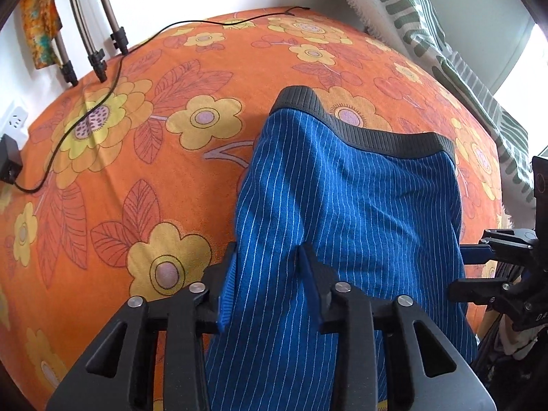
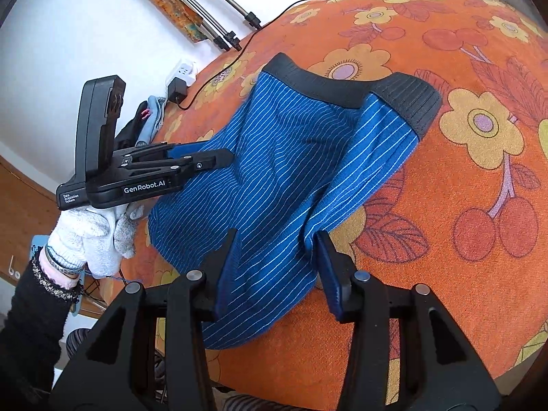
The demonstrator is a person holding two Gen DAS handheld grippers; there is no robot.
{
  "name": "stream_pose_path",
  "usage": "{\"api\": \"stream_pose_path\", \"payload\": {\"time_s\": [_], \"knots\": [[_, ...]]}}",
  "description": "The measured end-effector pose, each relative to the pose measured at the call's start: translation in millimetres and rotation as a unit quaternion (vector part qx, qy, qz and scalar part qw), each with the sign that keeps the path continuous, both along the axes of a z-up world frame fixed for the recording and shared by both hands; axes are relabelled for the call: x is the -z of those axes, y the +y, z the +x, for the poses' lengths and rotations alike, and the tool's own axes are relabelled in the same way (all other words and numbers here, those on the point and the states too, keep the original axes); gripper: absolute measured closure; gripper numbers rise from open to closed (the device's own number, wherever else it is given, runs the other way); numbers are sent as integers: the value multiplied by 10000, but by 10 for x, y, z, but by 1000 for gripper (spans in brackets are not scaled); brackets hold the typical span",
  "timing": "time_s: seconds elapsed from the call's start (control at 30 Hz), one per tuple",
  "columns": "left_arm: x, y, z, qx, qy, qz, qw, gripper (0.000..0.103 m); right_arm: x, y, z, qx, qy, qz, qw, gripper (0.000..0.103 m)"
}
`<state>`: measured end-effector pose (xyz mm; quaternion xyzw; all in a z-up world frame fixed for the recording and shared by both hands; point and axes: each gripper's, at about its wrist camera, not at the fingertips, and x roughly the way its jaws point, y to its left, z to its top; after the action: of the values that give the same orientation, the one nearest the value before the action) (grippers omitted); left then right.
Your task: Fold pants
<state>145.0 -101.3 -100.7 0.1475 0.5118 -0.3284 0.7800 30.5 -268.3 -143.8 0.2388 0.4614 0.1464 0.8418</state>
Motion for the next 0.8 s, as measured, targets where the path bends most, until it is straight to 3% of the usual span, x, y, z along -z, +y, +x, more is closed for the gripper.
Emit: {"api": "stream_pose_path", "payload": {"time_s": [0.03, 0.13, 0.2, 0.27, 0.37, 0.53, 0.8], "knots": [[-2, 12, 17, -40, 34, -49, 10000, 90, -8, 37, 12, -9, -44, -116, 9999, 56], [4, 10, 20, -36, 77, -137, 9999, 94, -13, 129, 62, -76, -155, -289, 9994, 56], [-3, 20, 13, -34, 78, -212, 9997, 95, -2, 190, 102, -118, -183, -387, 9990, 66], [-5, 69, 42, -160, 181, -385, 9990, 96, 37, 194, 145, -109, -174, -440, 9988, 92], [-40, 181, 84, -392, 343, -766, 9957, 96, 86, 79, 173, -48, -76, -25, 10000, 95], [-155, 324, 86, -627, 480, -1306, 9883, 96, 68, -23, 136, 38, -62, 271, 9996, 96], [-467, 463, 62, -877, 359, -1895, 9773, 96, -238, -117, 69, 58, -577, 396, 9975, 96]]}}
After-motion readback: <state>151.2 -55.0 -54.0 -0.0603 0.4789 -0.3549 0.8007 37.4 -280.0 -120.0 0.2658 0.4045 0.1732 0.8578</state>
